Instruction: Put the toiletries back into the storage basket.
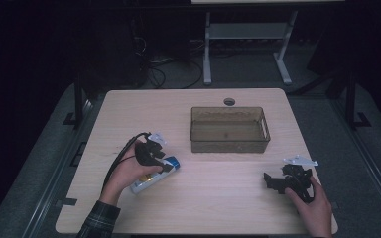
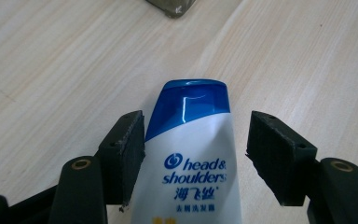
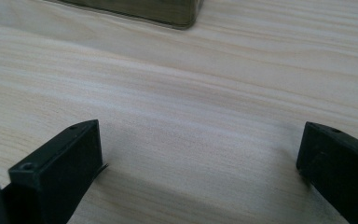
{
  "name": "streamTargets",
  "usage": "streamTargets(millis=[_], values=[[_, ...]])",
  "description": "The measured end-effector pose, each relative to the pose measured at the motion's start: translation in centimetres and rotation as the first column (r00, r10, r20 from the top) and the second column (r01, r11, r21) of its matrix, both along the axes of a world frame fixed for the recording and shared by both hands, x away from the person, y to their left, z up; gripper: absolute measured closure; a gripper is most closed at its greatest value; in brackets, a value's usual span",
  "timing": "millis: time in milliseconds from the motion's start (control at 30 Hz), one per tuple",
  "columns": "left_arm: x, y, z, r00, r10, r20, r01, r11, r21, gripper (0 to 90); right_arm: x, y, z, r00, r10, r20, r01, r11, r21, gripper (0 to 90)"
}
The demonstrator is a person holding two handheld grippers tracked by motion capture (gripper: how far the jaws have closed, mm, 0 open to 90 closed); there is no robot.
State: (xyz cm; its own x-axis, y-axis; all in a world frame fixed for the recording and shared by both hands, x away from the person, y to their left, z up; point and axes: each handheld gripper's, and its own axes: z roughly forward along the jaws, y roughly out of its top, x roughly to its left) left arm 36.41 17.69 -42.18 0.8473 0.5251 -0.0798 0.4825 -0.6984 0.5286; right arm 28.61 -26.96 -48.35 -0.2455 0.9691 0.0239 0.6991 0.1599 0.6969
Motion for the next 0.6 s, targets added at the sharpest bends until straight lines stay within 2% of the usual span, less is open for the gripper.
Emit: streamTargets(millis=[100, 267, 400, 533, 600], values=[[0.3, -0.3, -0.4, 1.0, -0.003, -0.002, 0.003, 0.9997, 0.025, 36.1, 0.0, 0.0, 0.0, 1.0, 0.0, 0.0, 0.0, 1.0, 0.0, 0.0], [0.6, -0.8, -0.8, 1.0, 0.003, -0.002, -0.003, 0.9995, 0.033, 36.1, 0.0, 0.0, 0.0, 1.0, 0.0, 0.0, 0.0, 1.0, 0.0, 0.0], [0.7, -1.4, -1.4, 0.9998, -0.009, -0.015, 0.01, 0.9976, 0.068, 35.2, 0.0, 0.0, 0.0, 1.0, 0.0, 0.0, 0.0, 1.0, 0.0, 0.0], [0.8, -1.5, -1.7, 0.9998, -0.009, -0.016, 0.01, 0.9973, 0.073, 34.6, 0.0, 0.0, 0.0, 1.0, 0.0, 0.0, 0.0, 1.0, 0.0, 0.0], [0.8, -1.6, -1.8, 0.9998, -0.014, -0.017, 0.016, 0.9959, 0.089, 34.3, 0.0, 0.0, 0.0, 1.0, 0.0, 0.0, 0.0, 1.0, 0.0, 0.0]])
